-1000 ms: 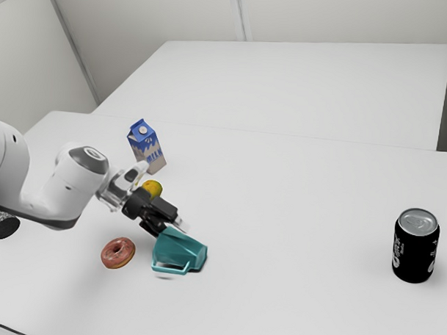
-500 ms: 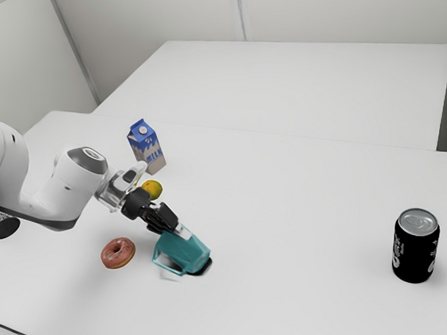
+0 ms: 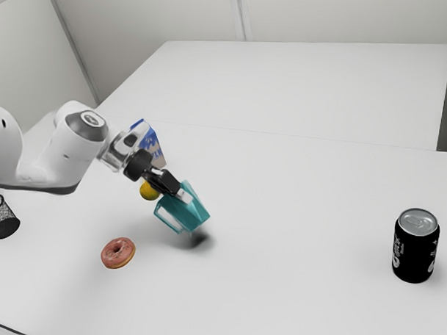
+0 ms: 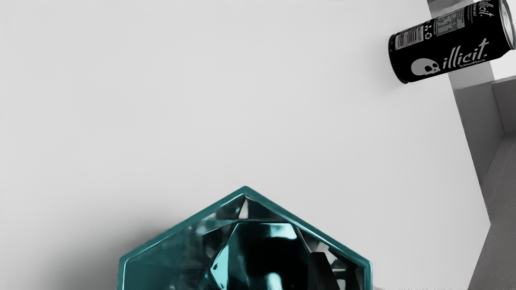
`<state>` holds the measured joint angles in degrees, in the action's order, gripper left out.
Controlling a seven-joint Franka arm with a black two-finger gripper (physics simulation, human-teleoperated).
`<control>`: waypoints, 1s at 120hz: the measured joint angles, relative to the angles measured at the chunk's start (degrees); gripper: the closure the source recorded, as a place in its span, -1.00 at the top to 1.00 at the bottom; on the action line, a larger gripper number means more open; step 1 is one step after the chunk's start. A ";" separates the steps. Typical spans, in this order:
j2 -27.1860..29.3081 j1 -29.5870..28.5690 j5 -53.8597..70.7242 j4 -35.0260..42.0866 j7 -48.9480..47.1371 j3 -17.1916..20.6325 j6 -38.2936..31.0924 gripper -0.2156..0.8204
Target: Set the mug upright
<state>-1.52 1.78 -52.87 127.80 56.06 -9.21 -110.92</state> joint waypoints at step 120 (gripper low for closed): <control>-3.55 6.06 47.78 -6.37 -11.78 6.38 -26.87 -0.90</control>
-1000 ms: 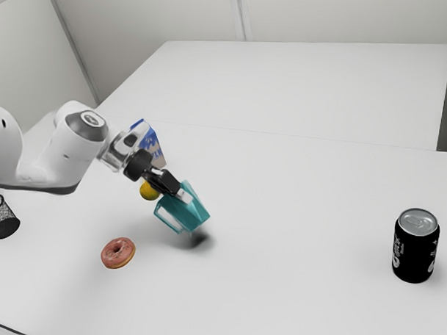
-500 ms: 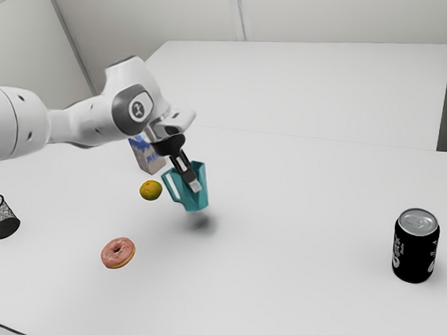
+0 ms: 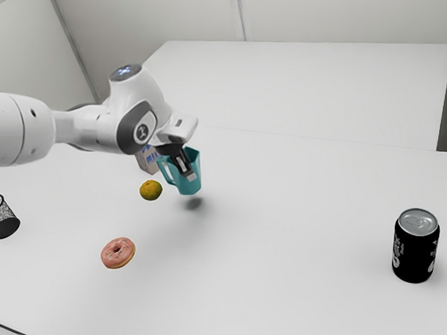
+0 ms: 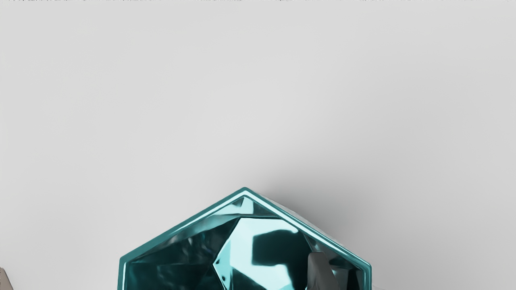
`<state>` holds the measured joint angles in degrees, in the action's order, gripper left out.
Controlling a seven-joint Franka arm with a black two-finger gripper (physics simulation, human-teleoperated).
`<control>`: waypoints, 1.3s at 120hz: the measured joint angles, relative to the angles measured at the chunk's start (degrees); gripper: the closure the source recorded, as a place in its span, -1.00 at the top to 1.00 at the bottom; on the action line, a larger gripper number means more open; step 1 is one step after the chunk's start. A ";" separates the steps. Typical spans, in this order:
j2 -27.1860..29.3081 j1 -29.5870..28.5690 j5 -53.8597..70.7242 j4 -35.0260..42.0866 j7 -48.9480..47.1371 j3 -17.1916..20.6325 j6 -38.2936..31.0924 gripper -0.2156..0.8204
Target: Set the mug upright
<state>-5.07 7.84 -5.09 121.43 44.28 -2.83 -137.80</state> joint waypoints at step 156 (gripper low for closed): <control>-2.31 0.62 2.20 -22.61 -11.42 1.66 17.55 0.50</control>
<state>-7.38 8.46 -2.89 98.82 32.86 -1.17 -120.25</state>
